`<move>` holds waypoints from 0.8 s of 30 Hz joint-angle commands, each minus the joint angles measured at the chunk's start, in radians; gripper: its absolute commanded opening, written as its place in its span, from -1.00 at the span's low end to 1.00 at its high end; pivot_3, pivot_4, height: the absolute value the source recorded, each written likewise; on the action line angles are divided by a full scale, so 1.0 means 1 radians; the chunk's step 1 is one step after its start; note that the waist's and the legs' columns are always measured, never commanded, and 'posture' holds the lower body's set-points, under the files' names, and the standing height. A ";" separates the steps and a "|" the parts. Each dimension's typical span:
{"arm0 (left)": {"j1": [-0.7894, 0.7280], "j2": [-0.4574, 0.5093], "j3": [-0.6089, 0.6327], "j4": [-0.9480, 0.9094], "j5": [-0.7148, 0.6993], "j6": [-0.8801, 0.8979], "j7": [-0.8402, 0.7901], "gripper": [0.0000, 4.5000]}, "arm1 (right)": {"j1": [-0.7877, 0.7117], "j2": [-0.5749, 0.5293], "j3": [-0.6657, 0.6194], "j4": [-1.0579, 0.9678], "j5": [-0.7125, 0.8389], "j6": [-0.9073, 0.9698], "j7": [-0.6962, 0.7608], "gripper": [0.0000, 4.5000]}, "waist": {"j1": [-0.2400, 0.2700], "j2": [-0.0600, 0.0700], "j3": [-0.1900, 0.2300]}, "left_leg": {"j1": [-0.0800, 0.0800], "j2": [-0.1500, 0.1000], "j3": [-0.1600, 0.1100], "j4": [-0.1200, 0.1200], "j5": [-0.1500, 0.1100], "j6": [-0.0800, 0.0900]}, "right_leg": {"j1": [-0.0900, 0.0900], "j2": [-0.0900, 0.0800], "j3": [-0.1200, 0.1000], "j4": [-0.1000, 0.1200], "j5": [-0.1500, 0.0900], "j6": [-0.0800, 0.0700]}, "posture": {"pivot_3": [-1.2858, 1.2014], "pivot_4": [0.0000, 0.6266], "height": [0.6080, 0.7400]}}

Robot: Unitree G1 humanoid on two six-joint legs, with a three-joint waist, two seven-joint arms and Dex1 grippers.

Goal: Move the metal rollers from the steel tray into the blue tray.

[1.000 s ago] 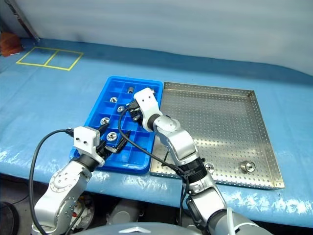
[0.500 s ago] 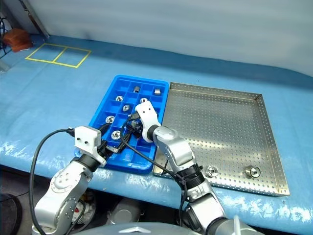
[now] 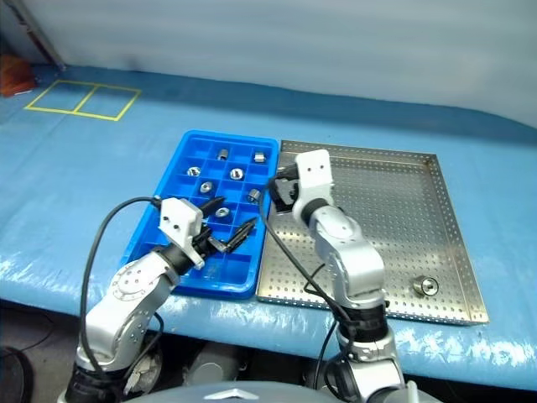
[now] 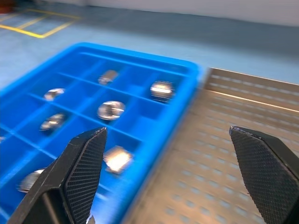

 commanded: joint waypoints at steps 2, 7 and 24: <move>-0.063 -0.005 -0.053 0.042 -0.022 -0.013 -0.063 1.00 | 0.067 -0.045 -0.076 -0.228 -0.009 0.202 -0.044 0.97 | -0.047 0.000 0.000 | 0.000 0.000 0.000 0.000 0.000 0.000 | 0.000 0.000 0.000 0.001 0.000 0.000 | 0.07 -0.52 1.00; -0.100 0.004 -0.093 0.078 -0.022 -0.024 -0.120 1.00 | 0.152 -0.079 -0.151 -0.384 -0.016 0.373 -0.059 0.97 | -0.108 0.002 -0.001 | 0.002 0.000 0.000 -0.001 0.000 0.000 | 0.000 0.002 0.001 0.002 0.000 0.000 | 0.03 -0.52 1.00; -0.129 0.002 -0.207 0.104 -0.019 -0.010 -0.212 1.00 | 0.355 -0.041 -0.406 -0.500 -0.049 0.513 -0.043 0.97 | -0.156 0.004 -0.002 | 0.004 0.002 0.003 0.003 0.000 0.001 | 0.001 0.001 0.007 0.003 -0.002 0.005 | -0.02 -0.52 1.00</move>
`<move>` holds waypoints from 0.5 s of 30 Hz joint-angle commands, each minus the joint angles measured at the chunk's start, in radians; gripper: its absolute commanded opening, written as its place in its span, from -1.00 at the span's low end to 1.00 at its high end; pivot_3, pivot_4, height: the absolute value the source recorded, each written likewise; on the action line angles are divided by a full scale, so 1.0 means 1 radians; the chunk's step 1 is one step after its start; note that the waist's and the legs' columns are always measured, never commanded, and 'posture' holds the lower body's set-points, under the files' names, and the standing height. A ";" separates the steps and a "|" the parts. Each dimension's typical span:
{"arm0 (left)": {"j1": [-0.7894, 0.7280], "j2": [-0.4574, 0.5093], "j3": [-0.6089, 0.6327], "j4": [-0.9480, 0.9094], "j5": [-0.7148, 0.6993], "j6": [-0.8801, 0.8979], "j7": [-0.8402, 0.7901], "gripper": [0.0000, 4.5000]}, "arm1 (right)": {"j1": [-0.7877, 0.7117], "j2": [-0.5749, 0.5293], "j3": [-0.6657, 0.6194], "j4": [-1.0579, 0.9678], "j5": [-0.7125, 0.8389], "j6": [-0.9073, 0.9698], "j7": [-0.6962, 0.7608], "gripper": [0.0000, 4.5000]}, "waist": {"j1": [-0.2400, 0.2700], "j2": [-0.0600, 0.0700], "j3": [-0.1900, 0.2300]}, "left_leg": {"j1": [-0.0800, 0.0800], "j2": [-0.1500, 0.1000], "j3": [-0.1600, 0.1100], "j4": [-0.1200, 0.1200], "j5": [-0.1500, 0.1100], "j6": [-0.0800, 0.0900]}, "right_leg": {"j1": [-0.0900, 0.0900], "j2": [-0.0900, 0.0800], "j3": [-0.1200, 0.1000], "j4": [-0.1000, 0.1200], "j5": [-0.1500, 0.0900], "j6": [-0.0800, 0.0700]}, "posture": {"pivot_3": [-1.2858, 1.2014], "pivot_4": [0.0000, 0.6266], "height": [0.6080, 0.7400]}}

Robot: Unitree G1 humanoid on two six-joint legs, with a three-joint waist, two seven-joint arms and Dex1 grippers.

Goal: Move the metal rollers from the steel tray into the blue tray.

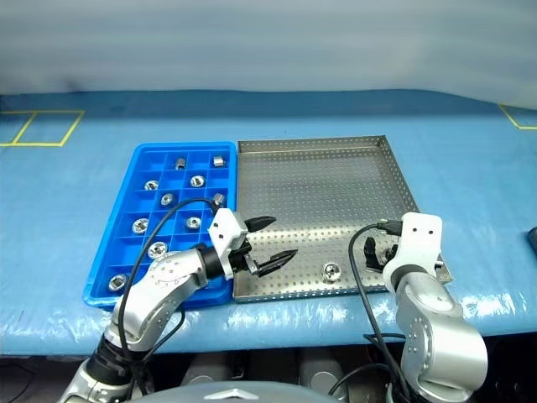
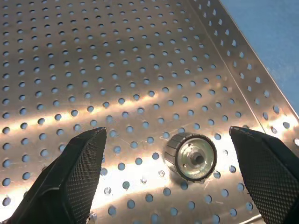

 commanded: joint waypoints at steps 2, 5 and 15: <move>-0.013 -0.008 -0.023 -0.026 -0.012 0.006 -0.014 1.00 | 0.021 0.020 -0.041 -0.015 0.002 -0.008 0.013 0.97 | -0.001 0.000 0.000 | 0.000 0.000 0.000 0.000 0.000 0.000 | 0.000 0.000 0.000 0.000 0.000 0.000 | -0.02 -0.52 1.00; -0.014 -0.005 -0.033 -0.039 -0.014 0.017 -0.017 1.00 | 0.028 0.013 -0.059 0.000 0.008 0.006 0.032 0.97 | -0.001 0.000 0.000 | 0.000 0.000 0.000 0.000 0.000 0.000 | 0.000 0.000 0.001 0.000 0.000 0.000 | -0.02 -0.52 1.00; -0.014 -0.008 -0.036 -0.058 -0.024 0.038 -0.011 1.00 | 0.008 -0.010 -0.104 0.083 0.030 0.026 0.090 0.97 | -0.001 0.001 0.000 | 0.000 0.000 0.001 0.000 0.000 0.000 | 0.000 0.000 0.001 0.000 0.000 0.000 | 0.00 -0.52 1.00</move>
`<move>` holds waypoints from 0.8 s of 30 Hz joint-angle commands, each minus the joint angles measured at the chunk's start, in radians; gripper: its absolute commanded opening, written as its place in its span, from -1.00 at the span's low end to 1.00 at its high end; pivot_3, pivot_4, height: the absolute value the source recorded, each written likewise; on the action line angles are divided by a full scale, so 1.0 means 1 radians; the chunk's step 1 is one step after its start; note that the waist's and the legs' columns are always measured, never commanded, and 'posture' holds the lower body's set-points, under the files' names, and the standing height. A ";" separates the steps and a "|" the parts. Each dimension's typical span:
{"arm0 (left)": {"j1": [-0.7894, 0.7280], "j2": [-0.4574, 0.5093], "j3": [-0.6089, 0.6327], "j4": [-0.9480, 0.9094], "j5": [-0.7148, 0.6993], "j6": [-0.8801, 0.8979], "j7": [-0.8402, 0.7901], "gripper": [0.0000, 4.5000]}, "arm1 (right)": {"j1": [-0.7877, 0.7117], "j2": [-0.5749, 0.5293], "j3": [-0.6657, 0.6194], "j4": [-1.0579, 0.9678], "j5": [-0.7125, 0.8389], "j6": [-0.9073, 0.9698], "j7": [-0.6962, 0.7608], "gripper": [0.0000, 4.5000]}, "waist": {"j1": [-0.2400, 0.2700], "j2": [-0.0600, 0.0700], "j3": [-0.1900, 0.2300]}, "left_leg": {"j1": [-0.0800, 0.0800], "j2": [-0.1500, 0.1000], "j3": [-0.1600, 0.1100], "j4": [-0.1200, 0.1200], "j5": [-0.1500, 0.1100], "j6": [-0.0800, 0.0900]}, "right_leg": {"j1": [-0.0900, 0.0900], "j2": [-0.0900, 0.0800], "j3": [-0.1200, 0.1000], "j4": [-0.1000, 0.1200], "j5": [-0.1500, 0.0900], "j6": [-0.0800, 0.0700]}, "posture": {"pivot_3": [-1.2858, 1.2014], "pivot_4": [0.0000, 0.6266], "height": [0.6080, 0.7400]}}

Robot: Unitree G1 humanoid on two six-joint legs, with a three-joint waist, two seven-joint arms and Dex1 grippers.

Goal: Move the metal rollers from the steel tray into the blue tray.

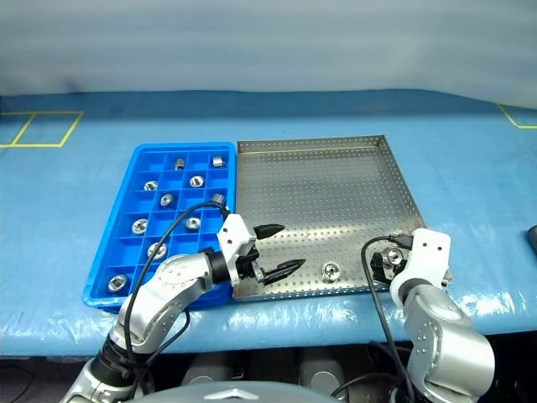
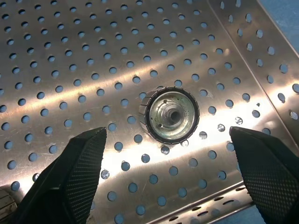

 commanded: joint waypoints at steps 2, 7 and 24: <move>-0.010 -0.009 -0.001 -0.057 -0.020 0.002 -0.002 1.00 | -0.010 -0.008 -0.005 0.029 0.026 -0.010 0.029 0.97 | 0.001 0.000 0.000 | 0.000 0.000 0.000 0.000 0.000 0.000 | 0.000 0.000 0.000 0.000 0.000 0.000 | 0.00 -0.52 1.00; -0.010 -0.013 0.002 -0.058 -0.024 0.006 -0.001 1.00 | -0.009 -0.032 0.016 0.106 0.034 -0.059 0.041 0.97 | 0.002 0.000 0.000 | 0.000 -0.001 0.000 0.000 0.000 0.000 | 0.000 0.000 0.000 0.000 0.000 0.000 | 0.00 -0.52 1.00; 0.001 -0.011 0.011 -0.049 -0.021 -0.017 0.029 1.00 | -0.065 -0.037 -0.047 0.259 0.013 -0.134 -0.020 0.97 | 0.013 -0.003 -0.002 | 0.002 0.000 0.001 0.002 0.001 0.002 | 0.003 0.000 0.001 -0.001 0.001 0.000 | 0.05 -0.52 1.00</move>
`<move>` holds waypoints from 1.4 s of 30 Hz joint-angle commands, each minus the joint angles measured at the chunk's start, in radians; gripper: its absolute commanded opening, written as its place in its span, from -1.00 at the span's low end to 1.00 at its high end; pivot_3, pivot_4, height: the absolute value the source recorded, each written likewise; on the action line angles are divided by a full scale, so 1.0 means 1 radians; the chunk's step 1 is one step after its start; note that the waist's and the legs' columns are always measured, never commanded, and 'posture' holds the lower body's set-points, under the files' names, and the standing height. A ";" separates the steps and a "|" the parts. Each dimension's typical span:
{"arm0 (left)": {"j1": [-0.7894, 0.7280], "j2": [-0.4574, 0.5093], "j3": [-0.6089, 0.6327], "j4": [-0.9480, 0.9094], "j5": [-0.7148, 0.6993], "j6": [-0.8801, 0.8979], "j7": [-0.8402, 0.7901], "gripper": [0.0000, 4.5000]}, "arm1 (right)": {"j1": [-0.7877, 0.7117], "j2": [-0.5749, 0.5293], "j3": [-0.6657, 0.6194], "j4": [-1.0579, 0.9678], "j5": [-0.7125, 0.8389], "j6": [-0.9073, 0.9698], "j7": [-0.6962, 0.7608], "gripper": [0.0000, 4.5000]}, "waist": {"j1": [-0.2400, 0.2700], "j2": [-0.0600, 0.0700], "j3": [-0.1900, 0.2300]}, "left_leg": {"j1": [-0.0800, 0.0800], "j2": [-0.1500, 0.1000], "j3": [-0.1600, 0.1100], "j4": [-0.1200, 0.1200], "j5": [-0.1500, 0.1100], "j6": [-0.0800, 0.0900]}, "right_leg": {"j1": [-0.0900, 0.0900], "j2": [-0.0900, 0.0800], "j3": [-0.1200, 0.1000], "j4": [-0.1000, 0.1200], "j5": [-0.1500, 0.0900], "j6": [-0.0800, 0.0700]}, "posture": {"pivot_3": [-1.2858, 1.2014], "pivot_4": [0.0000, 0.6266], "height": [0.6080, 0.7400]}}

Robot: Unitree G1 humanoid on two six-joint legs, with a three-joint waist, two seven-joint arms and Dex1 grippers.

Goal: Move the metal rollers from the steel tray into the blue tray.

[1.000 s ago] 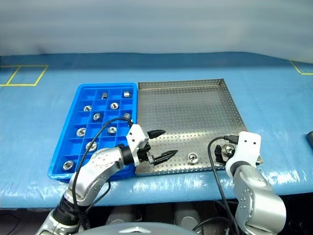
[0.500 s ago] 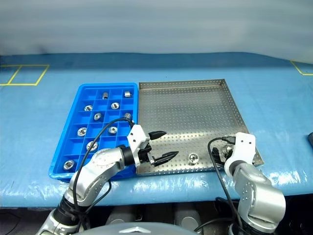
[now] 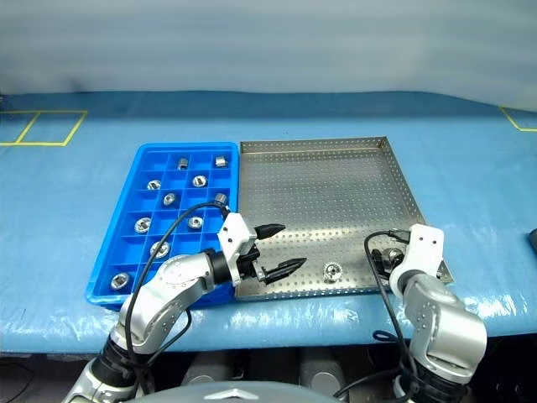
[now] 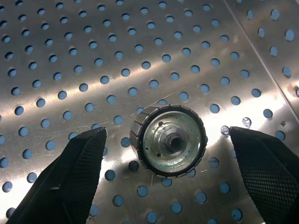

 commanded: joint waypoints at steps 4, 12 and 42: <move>0.003 -0.003 0.012 -0.043 0.003 -0.033 0.008 1.00 | -0.016 -0.008 -0.013 0.037 -0.001 0.018 -0.018 0.72 | 0.001 -0.002 -0.002 | 0.000 0.000 0.001 0.000 0.000 0.001 | 0.000 0.000 0.000 0.000 0.000 0.000 | 0.06 -0.52 1.00; 0.008 -0.001 0.016 -0.033 0.007 -0.052 0.012 1.00 | -0.021 -0.011 0.001 0.027 0.015 0.058 -0.010 -0.19 | 0.004 -0.003 -0.002 | 0.001 0.000 0.001 0.000 0.001 0.001 | 0.000 -0.001 0.001 0.000 0.001 0.000 | 0.08 -0.52 1.00; 0.242 0.046 0.345 -0.207 -0.001 -0.143 0.189 1.00 | -0.369 -0.127 0.683 0.041 0.104 -0.247 0.165 -0.19 | 0.097 -0.001 0.000 | -0.003 0.000 -0.002 -0.005 0.001 0.001 | -0.003 -0.001 -0.004 -0.002 0.001 -0.002 | 0.30 -0.52 1.00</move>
